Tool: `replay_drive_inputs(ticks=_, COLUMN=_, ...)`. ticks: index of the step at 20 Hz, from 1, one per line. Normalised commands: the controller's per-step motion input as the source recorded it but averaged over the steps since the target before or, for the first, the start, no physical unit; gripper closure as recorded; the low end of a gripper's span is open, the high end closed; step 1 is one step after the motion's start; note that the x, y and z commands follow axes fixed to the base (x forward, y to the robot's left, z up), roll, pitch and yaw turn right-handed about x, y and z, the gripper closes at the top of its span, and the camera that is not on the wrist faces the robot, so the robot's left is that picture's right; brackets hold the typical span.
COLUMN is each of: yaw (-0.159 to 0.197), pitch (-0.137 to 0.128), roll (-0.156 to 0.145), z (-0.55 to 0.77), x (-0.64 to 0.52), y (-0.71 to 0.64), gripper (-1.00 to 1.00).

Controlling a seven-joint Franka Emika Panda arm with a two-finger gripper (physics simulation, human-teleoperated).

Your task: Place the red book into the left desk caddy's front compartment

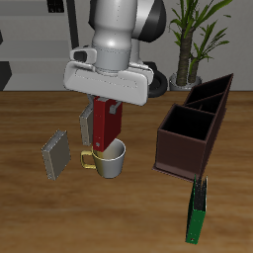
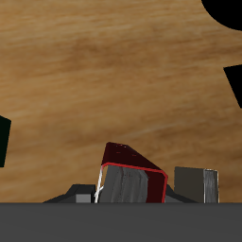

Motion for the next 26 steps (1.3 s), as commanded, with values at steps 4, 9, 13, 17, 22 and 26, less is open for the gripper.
replay_drive_inputs(ticks=4, yaw=-0.004, pitch=-0.035, roll=0.025, z=0.20, x=-0.41, y=0.02, gripper=1.00)
replay_drive_inputs(ticks=9, yaw=-0.042, pitch=-0.023, roll=-0.029, z=0.15, x=-0.52, y=-0.03, gripper=1.00)
replay_drive_inputs(ticks=13, yaw=-0.025, pitch=0.008, roll=-0.043, z=-0.01, x=-0.39, y=-0.04, gripper=1.00)
replay_drive_inputs(ticks=17, yaw=-0.046, pitch=0.042, roll=-0.009, z=-0.06, x=-0.40, y=0.08, gripper=1.00)
replay_drive_inputs(ticks=22, yaw=0.021, pitch=-0.046, roll=0.023, z=0.08, x=-0.53, y=0.32, gripper=1.00)
replay_drive_inputs(ticks=26, yaw=-0.025, pitch=-0.030, roll=0.025, z=0.13, x=-0.41, y=0.21, gripper=1.00)
